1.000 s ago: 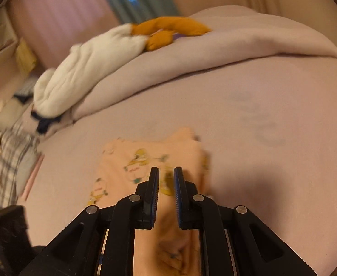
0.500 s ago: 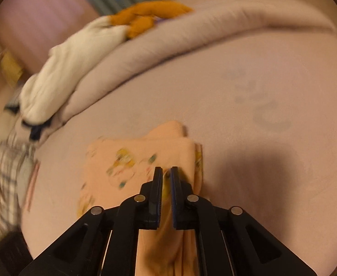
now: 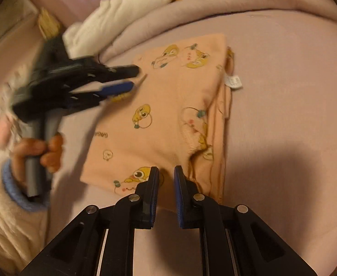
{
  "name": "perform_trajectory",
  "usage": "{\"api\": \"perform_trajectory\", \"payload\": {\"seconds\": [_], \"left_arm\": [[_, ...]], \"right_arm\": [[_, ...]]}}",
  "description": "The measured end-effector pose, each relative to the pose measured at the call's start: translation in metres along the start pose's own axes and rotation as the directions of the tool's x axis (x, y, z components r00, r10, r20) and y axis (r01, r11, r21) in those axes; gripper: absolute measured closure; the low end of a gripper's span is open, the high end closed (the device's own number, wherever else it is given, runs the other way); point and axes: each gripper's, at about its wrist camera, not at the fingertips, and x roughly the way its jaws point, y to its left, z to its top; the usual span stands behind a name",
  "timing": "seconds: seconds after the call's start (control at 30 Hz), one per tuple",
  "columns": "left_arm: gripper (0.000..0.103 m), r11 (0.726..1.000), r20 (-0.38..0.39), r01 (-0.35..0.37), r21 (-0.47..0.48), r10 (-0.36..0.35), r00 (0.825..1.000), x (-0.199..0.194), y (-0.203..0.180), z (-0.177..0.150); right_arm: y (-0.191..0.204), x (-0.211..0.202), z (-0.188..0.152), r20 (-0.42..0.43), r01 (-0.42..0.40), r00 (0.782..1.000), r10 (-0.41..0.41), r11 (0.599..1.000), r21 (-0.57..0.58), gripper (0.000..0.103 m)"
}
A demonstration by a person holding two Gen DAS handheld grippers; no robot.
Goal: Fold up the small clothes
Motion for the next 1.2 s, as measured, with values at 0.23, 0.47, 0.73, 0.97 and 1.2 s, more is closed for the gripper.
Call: {"api": "perform_trajectory", "payload": {"seconds": [0.23,0.47,0.73,0.97,1.2], "left_arm": [[0.069,0.999,0.036,-0.004,-0.031,0.005,0.999,0.005,0.006,0.023],[0.040,0.999,0.085,0.044,-0.007,-0.043,0.995,-0.063,0.020,-0.025],[0.040,0.982,-0.037,0.184,-0.040,-0.185,0.982,-0.074,0.034,-0.087],[0.040,0.970,-0.065,0.222,-0.103,-0.229,0.971,-0.048,0.024,-0.094],[0.038,0.952,-0.067,0.270,-0.146,-0.282,0.957,-0.044,0.028,-0.087]], "right_arm": [[-0.004,-0.005,-0.006,0.015,-0.038,0.999,0.038,0.999,0.030,0.091],[0.014,-0.050,-0.029,0.067,-0.076,0.995,0.079,0.996,-0.041,0.047],[-0.030,-0.063,-0.012,0.135,-0.126,0.986,0.102,0.976,0.178,0.046],[-0.063,-0.014,0.024,0.082,-0.240,0.971,0.227,0.888,0.392,0.046],[-0.055,0.011,0.048,0.067,-0.249,0.968,0.242,0.885,0.392,0.046]]}}
